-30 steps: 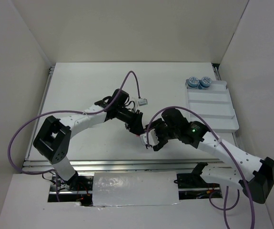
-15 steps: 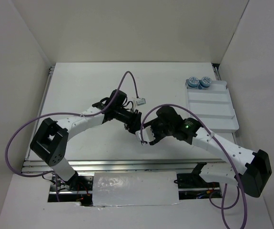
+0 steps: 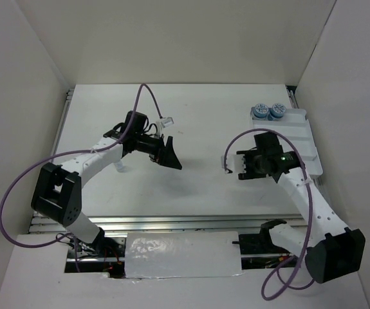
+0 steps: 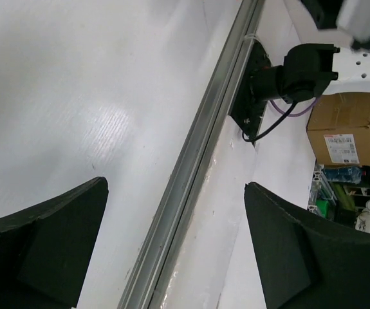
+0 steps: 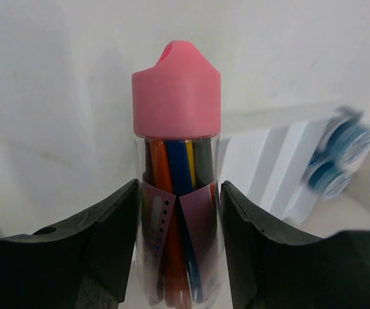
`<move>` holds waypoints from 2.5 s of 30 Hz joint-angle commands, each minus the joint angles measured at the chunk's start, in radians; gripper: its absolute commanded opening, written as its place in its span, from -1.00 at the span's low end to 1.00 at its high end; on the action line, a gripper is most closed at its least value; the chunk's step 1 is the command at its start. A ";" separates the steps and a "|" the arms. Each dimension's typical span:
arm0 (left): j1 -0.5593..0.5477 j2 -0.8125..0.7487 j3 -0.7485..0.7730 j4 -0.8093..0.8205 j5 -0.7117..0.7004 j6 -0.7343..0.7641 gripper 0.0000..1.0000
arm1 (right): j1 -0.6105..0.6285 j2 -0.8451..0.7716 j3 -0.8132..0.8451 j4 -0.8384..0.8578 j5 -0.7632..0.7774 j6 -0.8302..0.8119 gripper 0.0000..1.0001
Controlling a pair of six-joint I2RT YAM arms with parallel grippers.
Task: Sort the stationery into containers
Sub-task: Place the stationery in the storage box.
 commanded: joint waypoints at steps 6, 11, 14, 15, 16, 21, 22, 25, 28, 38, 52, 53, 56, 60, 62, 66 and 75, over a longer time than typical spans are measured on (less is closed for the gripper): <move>-0.001 -0.011 0.002 -0.017 0.021 0.042 0.99 | -0.333 0.120 0.119 -0.203 0.061 -0.179 -0.94; -0.001 0.002 0.001 -0.020 0.016 0.048 0.99 | -0.442 0.183 0.119 -0.142 0.101 -0.228 -0.92; 0.001 0.009 0.009 -0.028 0.021 0.053 0.99 | -0.458 0.226 0.126 -0.108 0.127 -0.225 -0.90; 0.002 0.011 0.009 -0.029 0.021 0.054 0.99 | -0.464 0.250 0.133 -0.100 0.142 -0.221 -0.90; 0.004 0.012 0.009 -0.028 0.018 0.056 0.99 | -0.468 0.261 0.134 -0.082 0.145 -0.221 -0.88; 0.005 0.014 0.006 -0.032 0.022 0.061 0.99 | -0.464 0.335 0.146 0.009 0.211 -0.205 -0.87; 0.004 0.014 0.008 -0.032 0.021 0.062 0.99 | -0.461 0.346 0.156 0.013 0.218 -0.199 -0.87; 0.005 0.009 0.008 -0.040 0.013 0.070 0.99 | -0.445 0.384 0.189 0.010 0.237 -0.185 -0.87; 0.004 0.011 0.008 -0.043 0.011 0.073 0.99 | -0.429 0.415 0.209 0.027 0.257 -0.176 -0.86; 0.040 -0.027 0.008 -0.052 -0.041 0.068 0.99 | -0.404 0.488 0.248 0.015 0.277 -0.161 -0.57; 0.105 -0.097 -0.034 -0.058 -0.050 0.059 0.99 | -0.361 0.505 0.202 0.041 0.386 -0.185 -0.12; 0.107 -0.103 -0.035 -0.062 -0.052 0.061 0.99 | -0.358 0.507 0.200 0.049 0.389 -0.184 -0.06; 0.113 -0.106 -0.041 -0.066 -0.059 0.061 0.99 | -0.355 0.508 0.188 0.068 0.406 -0.181 0.03; 0.130 -0.130 -0.057 -0.052 -0.071 0.050 0.99 | -0.353 0.504 0.177 0.085 0.412 -0.178 0.16; 0.140 -0.150 -0.069 -0.042 -0.096 0.039 0.99 | -0.353 0.499 0.173 0.101 0.412 -0.175 0.23; 0.160 -0.195 -0.094 -0.013 -0.139 0.016 0.98 | -0.350 0.493 0.156 0.128 0.420 -0.168 0.41; 0.160 -0.307 -0.091 -0.015 -0.358 0.028 0.99 | -0.338 0.472 0.196 0.096 0.391 -0.138 0.39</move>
